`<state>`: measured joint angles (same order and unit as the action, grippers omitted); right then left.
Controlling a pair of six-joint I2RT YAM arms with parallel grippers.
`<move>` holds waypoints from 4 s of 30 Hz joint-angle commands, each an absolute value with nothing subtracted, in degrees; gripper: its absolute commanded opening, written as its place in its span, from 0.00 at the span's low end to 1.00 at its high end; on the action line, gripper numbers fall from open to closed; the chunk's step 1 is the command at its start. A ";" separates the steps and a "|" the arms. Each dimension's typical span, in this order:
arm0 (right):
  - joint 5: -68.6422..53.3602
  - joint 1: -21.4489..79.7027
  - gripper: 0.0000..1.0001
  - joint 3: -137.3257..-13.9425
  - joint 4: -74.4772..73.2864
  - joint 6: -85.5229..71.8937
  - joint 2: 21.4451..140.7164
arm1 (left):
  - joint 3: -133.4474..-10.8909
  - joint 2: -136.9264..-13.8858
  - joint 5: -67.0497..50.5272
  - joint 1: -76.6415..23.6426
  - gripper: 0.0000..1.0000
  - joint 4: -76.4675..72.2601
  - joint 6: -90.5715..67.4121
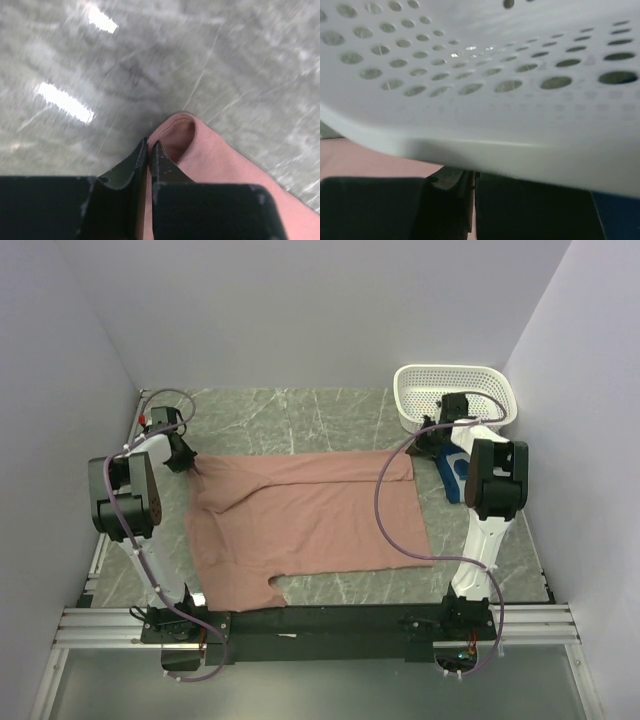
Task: Fold and stack the t-shirts
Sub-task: Fold the tshirt
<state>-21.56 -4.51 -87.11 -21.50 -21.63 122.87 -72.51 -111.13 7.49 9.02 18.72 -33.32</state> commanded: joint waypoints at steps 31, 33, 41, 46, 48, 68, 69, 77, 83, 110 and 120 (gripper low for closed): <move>-6.50 15.81 0.62 -48.36 -18.11 -24.52 70.86 | -56.17 -73.91 33.64 -28.72 0.84 37.52 -39.19; -7.82 17.48 0.62 -43.35 -16.09 -25.22 66.37 | -55.29 -76.10 35.94 -31.19 0.80 38.49 -41.57; -12.66 18.28 0.61 -33.06 -10.81 -27.25 58.72 | -61.51 -91.03 42.44 -33.66 0.46 37.01 -39.04; -12.74 18.46 0.61 -30.50 -9.49 -26.98 55.73 | -64.95 -97.29 45.00 -33.66 0.40 36.21 -35.95; -13.01 18.28 0.61 -30.06 -9.14 -26.89 55.81 | -65.92 -99.48 44.83 -33.66 0.40 34.90 -33.93; -19.16 18.37 0.59 -29.09 -4.39 -25.66 61.79 | -71.89 -111.71 53.26 -33.75 0.63 36.38 -30.59; -19.16 18.37 0.59 -29.18 -4.57 -25.49 61.96 | -72.24 -112.06 54.04 -33.75 0.63 36.39 -30.24; -18.90 18.37 0.59 -29.00 -4.75 -25.14 61.79 | -75.58 -111.71 57.66 -32.61 0.64 36.39 -24.09; -18.63 18.37 0.59 -29.09 -5.10 -24.87 61.79 | -76.29 -109.95 57.83 -29.45 0.64 32.26 -16.18; -19.69 18.37 0.57 -28.12 -6.24 -25.05 60.21 | -74.45 -99.32 28.67 -20.31 0.65 32.35 -31.28; -19.78 18.37 0.57 -27.77 -6.68 -25.14 58.97 | -71.98 -100.63 17.41 -13.71 0.43 26.37 -37.18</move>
<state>-19.57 18.13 -27.83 -7.33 -25.69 60.51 -71.46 -100.18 21.80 -14.50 29.65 -34.37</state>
